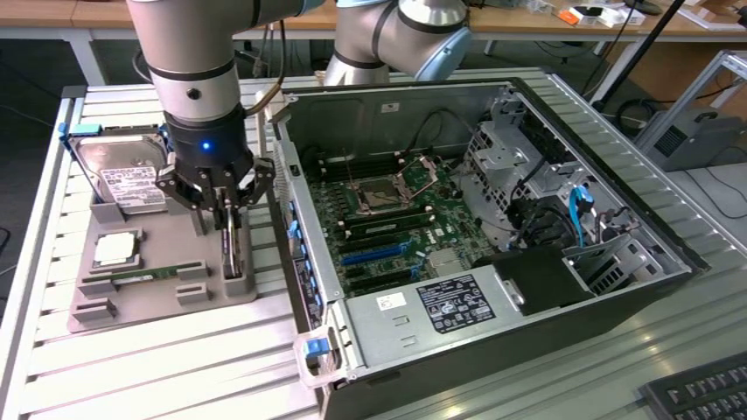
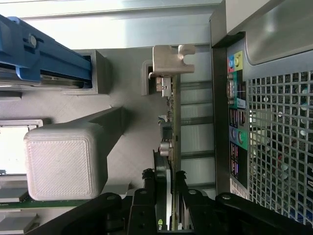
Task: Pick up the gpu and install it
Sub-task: 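Pick up the gpu and move the gpu toward the slot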
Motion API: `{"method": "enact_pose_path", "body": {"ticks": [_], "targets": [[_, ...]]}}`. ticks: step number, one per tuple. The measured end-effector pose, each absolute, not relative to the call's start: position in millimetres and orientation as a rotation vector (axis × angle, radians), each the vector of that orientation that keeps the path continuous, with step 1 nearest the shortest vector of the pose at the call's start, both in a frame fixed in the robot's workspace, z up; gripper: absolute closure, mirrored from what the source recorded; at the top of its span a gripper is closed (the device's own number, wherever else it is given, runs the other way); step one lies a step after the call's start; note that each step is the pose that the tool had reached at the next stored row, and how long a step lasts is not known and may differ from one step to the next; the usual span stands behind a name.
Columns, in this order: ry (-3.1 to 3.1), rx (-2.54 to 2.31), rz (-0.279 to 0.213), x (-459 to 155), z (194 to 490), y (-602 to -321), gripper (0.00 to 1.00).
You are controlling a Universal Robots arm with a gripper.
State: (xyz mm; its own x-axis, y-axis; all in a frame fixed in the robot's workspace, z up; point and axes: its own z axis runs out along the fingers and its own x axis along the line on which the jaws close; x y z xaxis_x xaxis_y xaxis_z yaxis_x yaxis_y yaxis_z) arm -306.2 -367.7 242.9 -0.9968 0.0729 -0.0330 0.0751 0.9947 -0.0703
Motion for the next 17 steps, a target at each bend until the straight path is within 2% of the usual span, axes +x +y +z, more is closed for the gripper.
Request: {"method": "enact_pose_path", "body": {"ticks": [17], "targets": [[3.107,0.115,-0.112,-306.2,242.9,-367.7,0.73]]}}
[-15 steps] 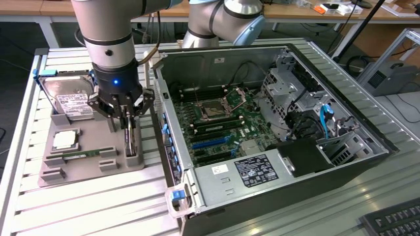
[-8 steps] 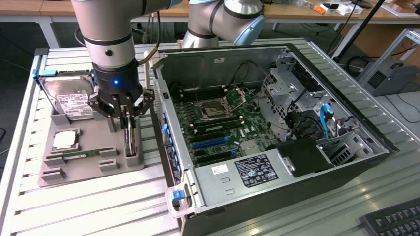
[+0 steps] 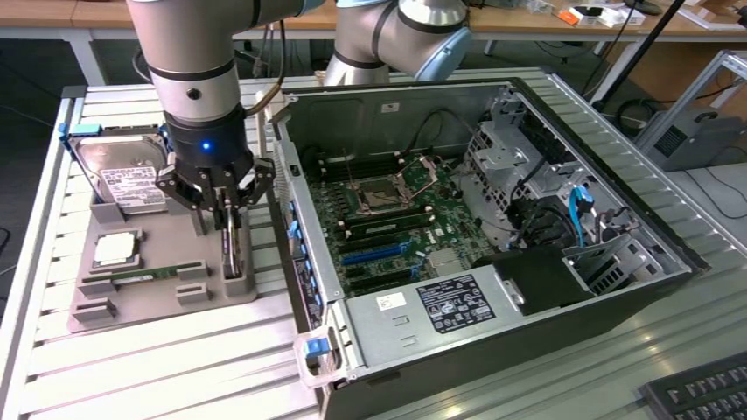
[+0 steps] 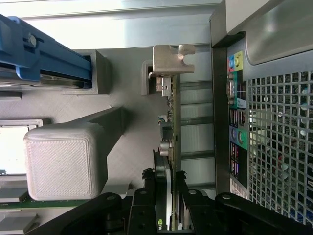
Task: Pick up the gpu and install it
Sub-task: 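Pick up the gpu and move the gpu toward the slot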
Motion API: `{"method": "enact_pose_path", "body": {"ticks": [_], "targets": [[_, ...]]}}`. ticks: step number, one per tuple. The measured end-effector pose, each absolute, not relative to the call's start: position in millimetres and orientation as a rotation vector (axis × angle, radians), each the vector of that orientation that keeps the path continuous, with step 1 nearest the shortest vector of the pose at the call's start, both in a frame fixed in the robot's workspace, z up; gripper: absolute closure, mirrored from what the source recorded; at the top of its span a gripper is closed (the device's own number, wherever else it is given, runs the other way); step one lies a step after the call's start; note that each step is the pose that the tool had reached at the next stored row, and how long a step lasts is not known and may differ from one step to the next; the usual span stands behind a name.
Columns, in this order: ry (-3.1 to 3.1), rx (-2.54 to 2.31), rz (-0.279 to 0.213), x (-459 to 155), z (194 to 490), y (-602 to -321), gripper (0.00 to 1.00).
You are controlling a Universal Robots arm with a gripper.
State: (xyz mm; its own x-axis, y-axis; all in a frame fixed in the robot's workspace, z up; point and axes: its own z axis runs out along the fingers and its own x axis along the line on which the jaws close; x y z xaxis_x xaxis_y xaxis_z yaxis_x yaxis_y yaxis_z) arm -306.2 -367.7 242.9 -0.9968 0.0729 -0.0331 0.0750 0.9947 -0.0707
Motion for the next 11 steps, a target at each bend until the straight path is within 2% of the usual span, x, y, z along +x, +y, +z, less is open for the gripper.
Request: {"method": "enact_pose_path", "body": {"ticks": [11], "targets": [[3.107,0.115,-0.112,-306.2,245.3,-367.7,0.73]]}}
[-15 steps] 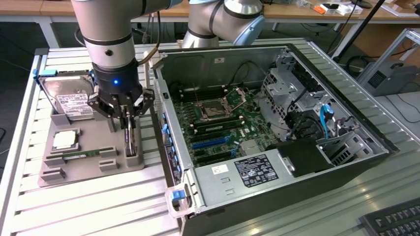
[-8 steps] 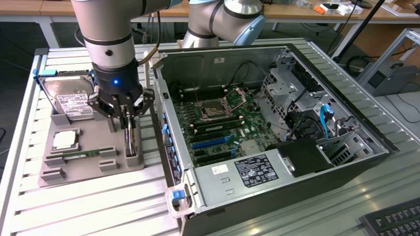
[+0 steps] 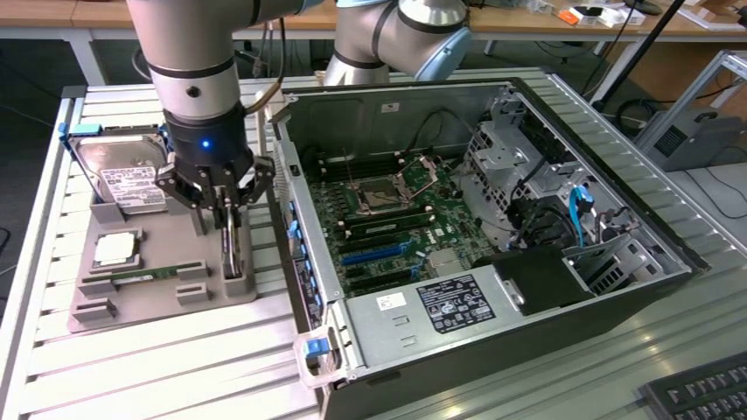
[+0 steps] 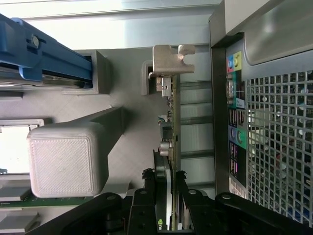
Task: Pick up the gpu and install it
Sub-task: 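Pick up the gpu and move the gpu toward the slot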
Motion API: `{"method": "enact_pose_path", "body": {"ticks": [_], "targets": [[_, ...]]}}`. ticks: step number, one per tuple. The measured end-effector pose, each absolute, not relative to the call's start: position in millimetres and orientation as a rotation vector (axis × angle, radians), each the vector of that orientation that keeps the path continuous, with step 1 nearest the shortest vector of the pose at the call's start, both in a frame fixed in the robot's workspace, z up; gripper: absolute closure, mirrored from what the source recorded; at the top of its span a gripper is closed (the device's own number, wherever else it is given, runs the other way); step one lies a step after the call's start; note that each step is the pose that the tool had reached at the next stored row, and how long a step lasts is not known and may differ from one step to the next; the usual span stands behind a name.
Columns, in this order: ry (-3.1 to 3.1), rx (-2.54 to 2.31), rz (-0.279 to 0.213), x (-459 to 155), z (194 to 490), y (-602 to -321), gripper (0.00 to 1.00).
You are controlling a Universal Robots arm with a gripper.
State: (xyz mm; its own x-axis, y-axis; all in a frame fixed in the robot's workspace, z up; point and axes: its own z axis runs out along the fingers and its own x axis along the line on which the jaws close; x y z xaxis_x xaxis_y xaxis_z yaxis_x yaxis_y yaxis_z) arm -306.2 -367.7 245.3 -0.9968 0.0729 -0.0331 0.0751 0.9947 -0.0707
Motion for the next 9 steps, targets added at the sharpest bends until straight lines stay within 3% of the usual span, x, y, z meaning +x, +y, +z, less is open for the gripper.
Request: {"method": "enact_pose_path", "body": {"ticks": [9], "targets": [[3.107,0.115,-0.112,-306.2,248.3,-367.7,0.73]]}}
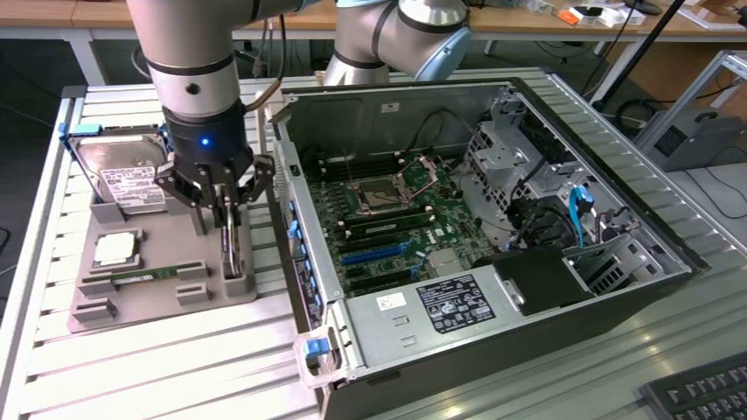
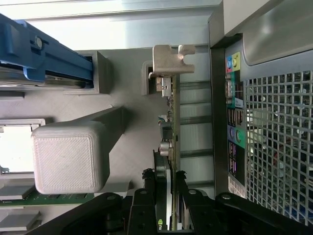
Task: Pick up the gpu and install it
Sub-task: 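Pick up the gpu and move the gpu toward the slot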
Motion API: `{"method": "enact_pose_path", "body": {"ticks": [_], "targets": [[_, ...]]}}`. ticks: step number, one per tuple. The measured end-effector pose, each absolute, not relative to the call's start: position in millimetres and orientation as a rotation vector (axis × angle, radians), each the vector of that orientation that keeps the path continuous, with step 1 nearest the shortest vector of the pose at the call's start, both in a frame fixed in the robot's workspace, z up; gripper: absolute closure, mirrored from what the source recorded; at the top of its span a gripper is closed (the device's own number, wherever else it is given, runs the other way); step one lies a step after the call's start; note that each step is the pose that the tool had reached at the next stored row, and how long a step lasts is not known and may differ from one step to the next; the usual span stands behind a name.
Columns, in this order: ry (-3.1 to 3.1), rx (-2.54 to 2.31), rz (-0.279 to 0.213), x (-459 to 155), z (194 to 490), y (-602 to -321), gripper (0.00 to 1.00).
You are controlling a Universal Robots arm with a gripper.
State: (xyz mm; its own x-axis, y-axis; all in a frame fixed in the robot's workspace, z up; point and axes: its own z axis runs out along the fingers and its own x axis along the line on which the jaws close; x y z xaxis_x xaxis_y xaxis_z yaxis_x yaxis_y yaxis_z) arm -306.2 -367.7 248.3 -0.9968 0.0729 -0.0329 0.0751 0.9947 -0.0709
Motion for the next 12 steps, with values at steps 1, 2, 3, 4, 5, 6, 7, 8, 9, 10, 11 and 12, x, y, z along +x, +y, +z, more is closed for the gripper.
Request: {"method": "enact_pose_path", "body": {"ticks": [1,2,3,4,5,6,7,8,9,10,11,12], "targets": [[3.107,0.115,-0.112,-306.2,248.8,-367.7,0.73],[3.107,0.115,-0.112,-306.2,249.1,-367.7,0.73],[3.107,0.115,-0.112,-306.2,249.3,-367.7,0.73],[3.107,0.115,-0.112,-306.2,249.7,-367.7,0.73],[3.107,0.115,-0.112,-306.2,250.0,-367.7,0.73],[3.107,0.115,-0.112,-306.2,250.2,-367.7,0.73],[3.107,0.115,-0.112,-306.2,250.5,-367.7,0.73],[3.107,0.115,-0.112,-306.2,250.7,-367.7,0.73],[3.107,0.115,-0.112,-306.2,250.8,-367.7,0.73],[3.107,0.115,-0.112,-306.2,251.1,-367.7,0.73],[3.107,0.115,-0.112,-306.2,251.3,-367.7,0.73],[3.107,0.115,-0.112,-306.2,251.5,-367.7,0.73]]}}
